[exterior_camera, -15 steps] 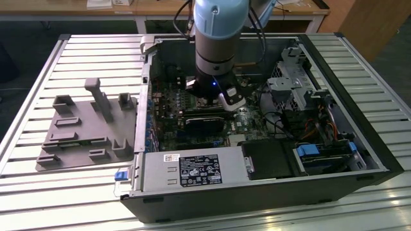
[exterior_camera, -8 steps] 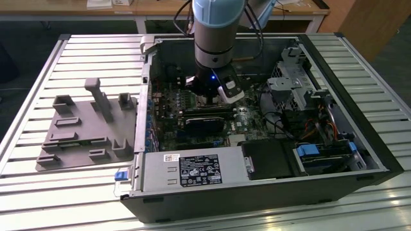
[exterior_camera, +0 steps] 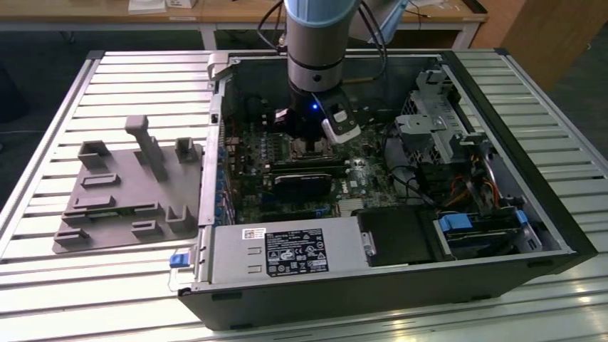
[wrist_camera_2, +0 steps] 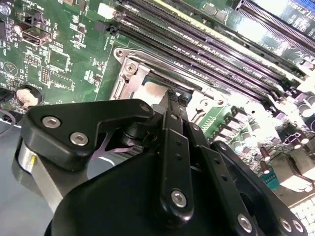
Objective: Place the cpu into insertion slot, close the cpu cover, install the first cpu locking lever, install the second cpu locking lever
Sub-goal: 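Install the second cpu locking lever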
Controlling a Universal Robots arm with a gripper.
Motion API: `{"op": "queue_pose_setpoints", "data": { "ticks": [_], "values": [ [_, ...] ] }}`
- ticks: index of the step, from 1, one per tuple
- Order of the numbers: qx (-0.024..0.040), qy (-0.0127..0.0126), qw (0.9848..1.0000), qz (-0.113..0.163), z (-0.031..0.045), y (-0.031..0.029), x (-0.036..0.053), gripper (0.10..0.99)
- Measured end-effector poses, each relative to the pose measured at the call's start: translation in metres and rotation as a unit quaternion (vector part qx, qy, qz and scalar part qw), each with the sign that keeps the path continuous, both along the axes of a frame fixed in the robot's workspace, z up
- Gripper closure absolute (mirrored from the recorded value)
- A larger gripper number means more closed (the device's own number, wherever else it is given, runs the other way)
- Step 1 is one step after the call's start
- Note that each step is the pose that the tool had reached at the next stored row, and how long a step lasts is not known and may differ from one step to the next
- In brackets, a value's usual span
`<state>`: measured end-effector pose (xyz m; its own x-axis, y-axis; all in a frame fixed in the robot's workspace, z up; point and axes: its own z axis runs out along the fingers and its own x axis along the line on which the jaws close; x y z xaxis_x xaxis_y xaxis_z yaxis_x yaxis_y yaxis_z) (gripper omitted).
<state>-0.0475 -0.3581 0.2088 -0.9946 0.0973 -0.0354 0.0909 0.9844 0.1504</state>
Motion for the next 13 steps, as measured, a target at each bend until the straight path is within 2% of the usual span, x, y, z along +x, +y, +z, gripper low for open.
{"op": "queue_pose_setpoints", "data": {
  "ticks": [4, 10, 13],
  "values": [
    [-0.0076, 0.0, 1.0, 0.0, -0.0001, 0.0041, 0.0028, 0.984],
    [-0.0082, 0.0, 1.0, 0.0, 0.0003, 0.0115, 0.0032, 0.984],
    [-0.0091, 0.0, 1.0, 0.0, 0.0068, 0.0131, 0.0032, 0.984]
  ]
}}
